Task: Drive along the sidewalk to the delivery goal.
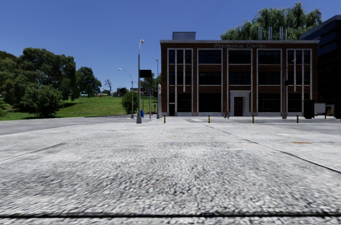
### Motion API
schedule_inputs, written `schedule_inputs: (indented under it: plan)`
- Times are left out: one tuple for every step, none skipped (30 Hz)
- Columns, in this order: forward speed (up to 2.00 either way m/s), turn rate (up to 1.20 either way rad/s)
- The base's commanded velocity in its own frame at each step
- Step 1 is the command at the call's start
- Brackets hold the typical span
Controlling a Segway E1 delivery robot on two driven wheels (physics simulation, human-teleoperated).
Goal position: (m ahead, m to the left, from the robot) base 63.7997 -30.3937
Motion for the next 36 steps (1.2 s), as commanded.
schedule_inputs:
  plan:
    - [2.00,0.00]
    - [2.00,0.00]
    - [2.00,0.00]
    - [2.00,0.00]
    - [2.00,0.00]
    - [2.00,0.00]
    - [2.00,0.00]
    - [2.00,0.00]
    - [2.00,0.00]
    - [2.00,0.00]
    - [2.00,0.00]
    - [2.00,0.00]
    - [2.00,0.00]
    - [2.00,0.00]
    - [2.00,0.00]
    - [2.00,0.00]
    - [2.00,0.00]
    - [2.00,0.00]
    - [2.00,0.00]
    - [2.00,0.00]
    - [2.00,0.00]
    - [2.00,0.00]
    - [2.00,0.00]
    - [2.00,0.00]
    - [2.00,0.00]
    - [2.00,0.00]
    - [2.00,0.00]
    - [2.00,0.00]
    - [2.00,0.00]
    - [2.00,-0.01]
    - [2.00,-0.04]
    - [2.00,-0.08]
    - [2.00,-0.08]
    - [2.00,-0.09]
    - [2.00,-0.09]
    - [2.00,-0.09]
